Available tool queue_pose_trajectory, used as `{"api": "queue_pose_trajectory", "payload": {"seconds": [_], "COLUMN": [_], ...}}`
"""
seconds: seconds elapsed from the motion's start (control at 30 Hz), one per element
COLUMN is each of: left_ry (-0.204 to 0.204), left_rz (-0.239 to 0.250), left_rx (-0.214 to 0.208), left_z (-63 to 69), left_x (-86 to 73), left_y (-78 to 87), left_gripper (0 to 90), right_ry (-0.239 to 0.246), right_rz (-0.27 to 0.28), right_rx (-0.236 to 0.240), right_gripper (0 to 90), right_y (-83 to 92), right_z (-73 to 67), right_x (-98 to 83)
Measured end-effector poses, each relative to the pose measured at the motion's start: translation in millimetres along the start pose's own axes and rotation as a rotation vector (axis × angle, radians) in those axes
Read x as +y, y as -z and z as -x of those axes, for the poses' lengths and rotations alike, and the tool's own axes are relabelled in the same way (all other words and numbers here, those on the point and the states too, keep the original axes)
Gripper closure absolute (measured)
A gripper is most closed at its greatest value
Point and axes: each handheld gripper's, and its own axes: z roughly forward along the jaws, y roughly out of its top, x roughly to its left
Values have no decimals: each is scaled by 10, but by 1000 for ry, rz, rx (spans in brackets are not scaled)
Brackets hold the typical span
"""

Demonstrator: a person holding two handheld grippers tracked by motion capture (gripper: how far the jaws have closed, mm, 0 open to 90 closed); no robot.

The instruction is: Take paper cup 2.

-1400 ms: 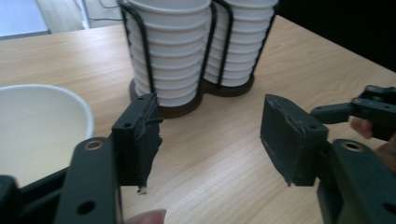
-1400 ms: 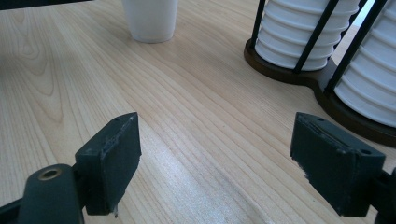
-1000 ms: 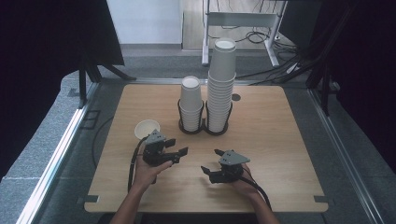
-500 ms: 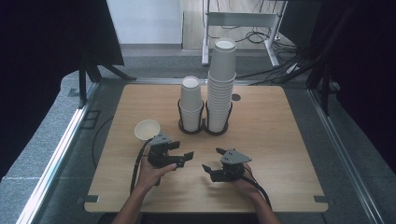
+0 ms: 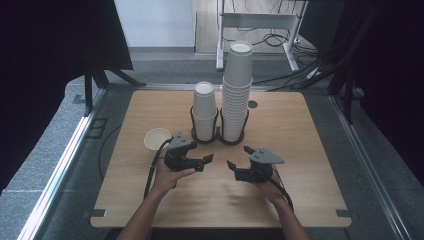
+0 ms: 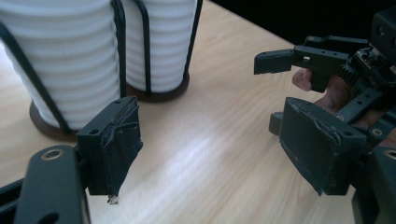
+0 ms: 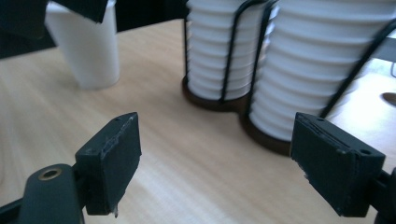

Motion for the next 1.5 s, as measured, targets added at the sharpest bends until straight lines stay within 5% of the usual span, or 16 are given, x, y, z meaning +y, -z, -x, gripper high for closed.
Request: {"api": "queue_pose_trajectory", "payload": {"seconds": [0.33,0.87,1.17,1.5], "left_ry": [-10,11,16,4], "left_rz": [10,-59,-67,-66], "left_rx": [2,-48,-60,-73], "left_z": [-31,-34,-44,-48], "left_x": [194,2,-44,-66], "left_y": [-66,-187,-184,-119], "left_gripper": [184,184,194,209], "right_ry": [-53,-45,-41,-26], "right_rz": [29,20,69,94], "right_rx": [-35,-75,-92,-94], "right_gripper": [141,4,0,0], "right_y": [14,-202,-365,-520], "right_z": [362,705,778,745], "right_x": [251,891,1294,1541]}}
